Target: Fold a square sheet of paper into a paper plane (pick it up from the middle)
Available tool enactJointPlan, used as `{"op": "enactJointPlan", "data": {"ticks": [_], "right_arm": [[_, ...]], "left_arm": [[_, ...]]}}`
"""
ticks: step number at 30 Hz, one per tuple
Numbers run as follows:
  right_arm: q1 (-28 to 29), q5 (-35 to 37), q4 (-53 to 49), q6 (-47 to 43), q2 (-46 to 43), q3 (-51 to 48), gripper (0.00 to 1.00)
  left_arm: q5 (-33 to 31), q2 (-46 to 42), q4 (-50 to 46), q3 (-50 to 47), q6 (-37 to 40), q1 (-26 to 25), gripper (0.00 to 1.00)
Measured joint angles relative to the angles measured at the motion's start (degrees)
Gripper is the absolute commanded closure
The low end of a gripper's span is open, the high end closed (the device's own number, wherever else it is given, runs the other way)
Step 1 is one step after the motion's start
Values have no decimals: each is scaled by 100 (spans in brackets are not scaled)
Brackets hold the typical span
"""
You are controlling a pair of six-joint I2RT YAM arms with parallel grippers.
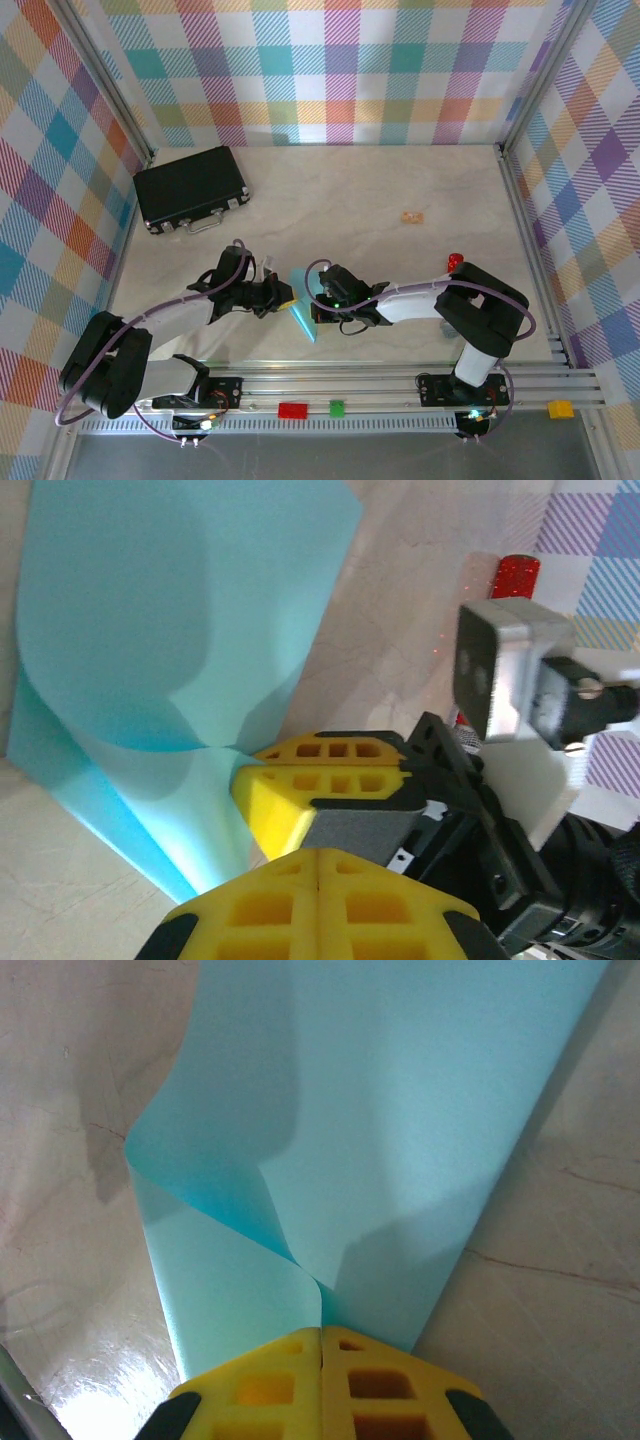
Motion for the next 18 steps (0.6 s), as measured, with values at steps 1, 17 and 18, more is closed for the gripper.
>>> {"op": "enactJointPlan", "data": {"ticks": [1,17,18], "right_arm": [[0,2,0,0,0,0,100],[0,0,4,0,9,0,100],[0,0,20,0,13,0,100]], "left_arm": [[2,55,24,-9,-33,0,100],[39,734,280,-4,-149,-151,100],[37,782,278,4,-149,-168,100]]}}
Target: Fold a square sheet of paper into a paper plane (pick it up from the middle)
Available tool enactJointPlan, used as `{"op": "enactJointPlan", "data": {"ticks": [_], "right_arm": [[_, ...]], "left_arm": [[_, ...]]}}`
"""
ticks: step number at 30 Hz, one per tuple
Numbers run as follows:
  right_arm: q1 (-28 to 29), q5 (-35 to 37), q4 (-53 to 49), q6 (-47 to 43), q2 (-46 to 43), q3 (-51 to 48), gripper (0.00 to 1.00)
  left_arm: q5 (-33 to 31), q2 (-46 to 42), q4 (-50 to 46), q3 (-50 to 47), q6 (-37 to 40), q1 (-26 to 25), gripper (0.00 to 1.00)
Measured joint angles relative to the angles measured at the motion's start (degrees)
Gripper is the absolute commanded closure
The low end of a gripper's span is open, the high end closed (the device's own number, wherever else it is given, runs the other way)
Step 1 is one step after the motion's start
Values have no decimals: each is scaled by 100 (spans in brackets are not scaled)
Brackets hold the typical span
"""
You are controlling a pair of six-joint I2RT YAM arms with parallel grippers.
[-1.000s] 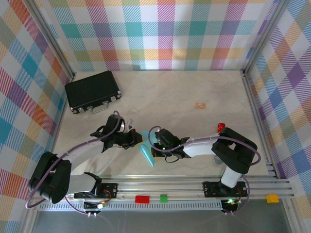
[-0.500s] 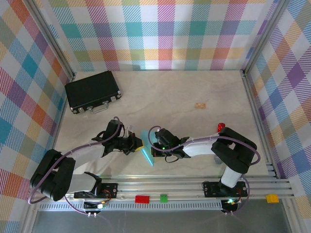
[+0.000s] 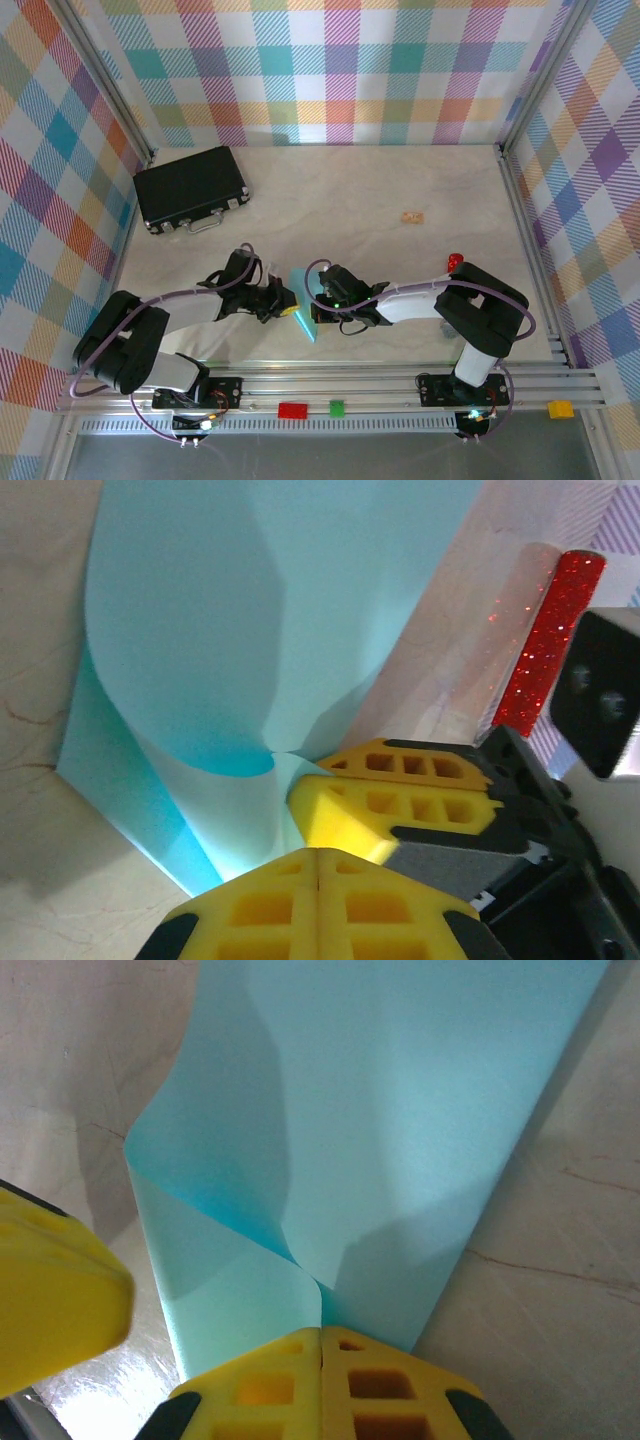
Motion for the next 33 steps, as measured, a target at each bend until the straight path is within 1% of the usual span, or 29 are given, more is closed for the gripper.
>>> {"op": "enactJointPlan", "data": {"ticks": [3,10,19,28,33], "right_arm": [[0,0,28,2,13,0,100],[0,0,63,2,26,0,100],[-2,-4,111,2,50,0,100],[-2,-37,205,4,96,2,100],[-2,-48,214,9,101,2,100]], "left_arm": [[-2,140,2,66,0,-48,100],[-20,157,4,133,22,-87,100],[-238,503,-240,319,387,-101,100],[-540,522,-531,264,719,-103,100],[-531,575,-463,256,824,-101,100]]}}
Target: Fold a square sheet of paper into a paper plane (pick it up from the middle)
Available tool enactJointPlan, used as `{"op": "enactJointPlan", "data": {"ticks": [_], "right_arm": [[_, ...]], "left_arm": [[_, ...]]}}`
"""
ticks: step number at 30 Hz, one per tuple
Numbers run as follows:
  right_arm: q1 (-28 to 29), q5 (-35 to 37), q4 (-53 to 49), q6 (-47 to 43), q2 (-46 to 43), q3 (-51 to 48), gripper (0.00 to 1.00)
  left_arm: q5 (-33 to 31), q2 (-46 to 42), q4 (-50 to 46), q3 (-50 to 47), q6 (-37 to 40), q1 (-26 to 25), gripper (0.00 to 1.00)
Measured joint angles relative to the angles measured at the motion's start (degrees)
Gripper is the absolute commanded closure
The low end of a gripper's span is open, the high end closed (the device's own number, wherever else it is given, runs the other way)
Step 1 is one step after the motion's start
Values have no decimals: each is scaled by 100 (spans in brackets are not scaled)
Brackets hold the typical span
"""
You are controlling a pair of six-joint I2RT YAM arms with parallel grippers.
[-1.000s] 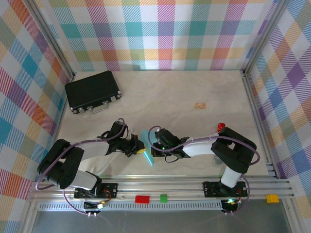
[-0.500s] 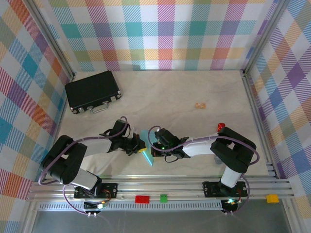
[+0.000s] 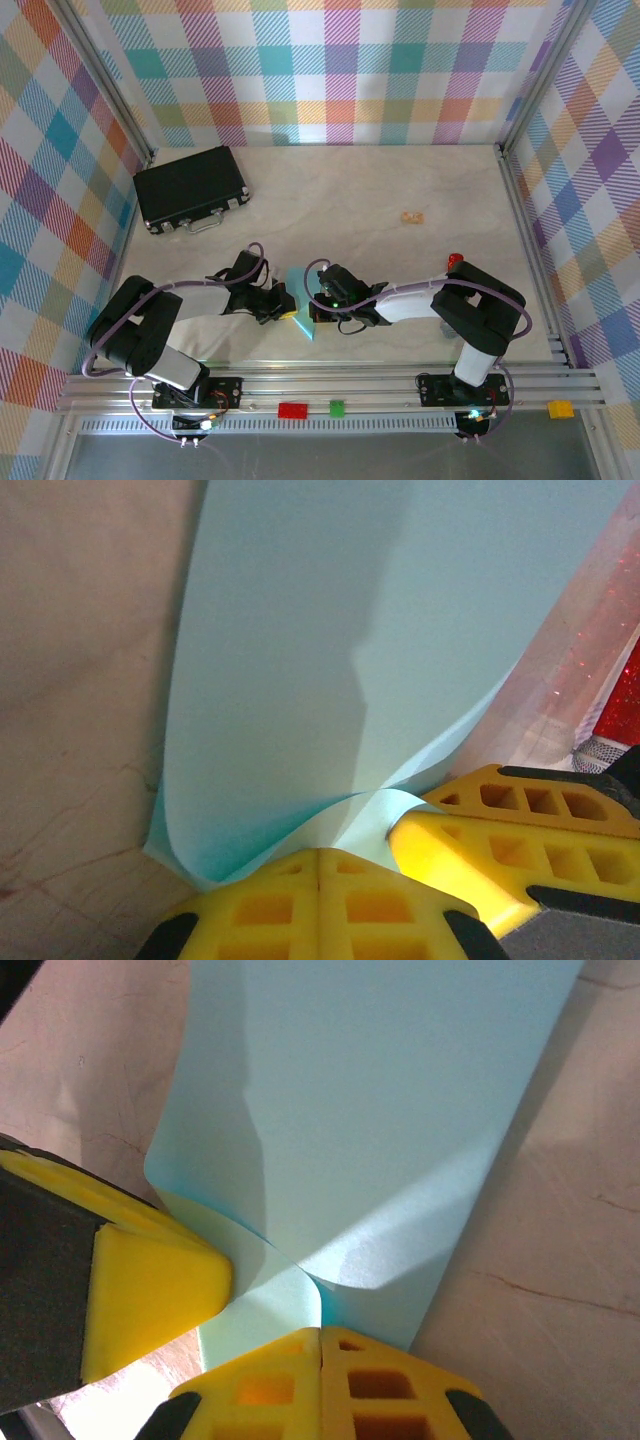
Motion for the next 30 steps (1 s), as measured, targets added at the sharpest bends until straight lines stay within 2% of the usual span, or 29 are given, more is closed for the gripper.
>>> {"op": "enactJointPlan", "data": {"ticks": [9,14,23,30], "right_arm": [[0,-9,17,13,0,-2,100],[0,-7,52,15,0,-22,100],[0,-4,74,15,0,-28,100],[0,-7,101,20,0,-46,100]], "left_arm": [[-96,-243,-205,13,83,-7,94],[-74,-584,-267,186,74,-9,94],[-181,-33,-9,79,37,-11,98],[-133,46,186,28,46,0,97]]}}
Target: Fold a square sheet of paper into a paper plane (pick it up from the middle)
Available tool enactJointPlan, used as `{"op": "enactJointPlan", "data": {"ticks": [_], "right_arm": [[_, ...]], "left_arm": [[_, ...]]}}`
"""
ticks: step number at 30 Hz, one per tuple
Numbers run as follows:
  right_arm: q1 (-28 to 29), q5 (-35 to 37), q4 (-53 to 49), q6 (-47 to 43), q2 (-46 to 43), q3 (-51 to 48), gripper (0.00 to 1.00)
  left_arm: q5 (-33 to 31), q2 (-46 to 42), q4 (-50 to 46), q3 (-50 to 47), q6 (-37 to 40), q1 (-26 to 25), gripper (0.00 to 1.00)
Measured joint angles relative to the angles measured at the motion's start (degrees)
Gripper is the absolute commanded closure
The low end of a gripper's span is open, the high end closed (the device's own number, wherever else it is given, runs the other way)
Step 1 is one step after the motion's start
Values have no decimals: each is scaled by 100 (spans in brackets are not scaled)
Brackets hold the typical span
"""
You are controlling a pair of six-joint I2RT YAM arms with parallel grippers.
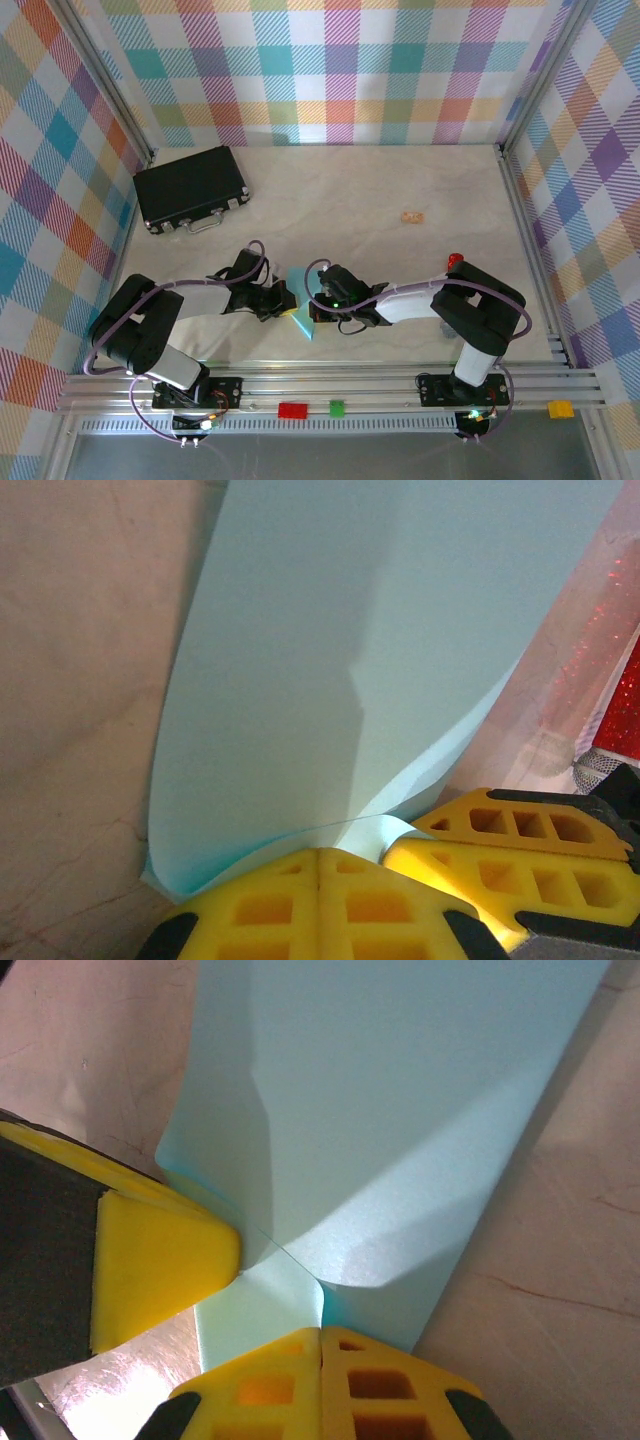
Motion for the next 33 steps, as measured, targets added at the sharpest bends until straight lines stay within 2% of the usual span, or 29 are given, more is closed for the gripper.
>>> {"op": "enactJointPlan", "data": {"ticks": [12,28,33], "right_arm": [[0,15,4,0,0,0,100],[-4,9,9,13,7,2,100],[-11,-9,-98,31,7,68,79]], "left_arm": [[59,-841,-363,164,11,-11,93],[101,-127,-131,-120,72,-11,99],[120,-92,-4,-151,164,-11,100]]}}
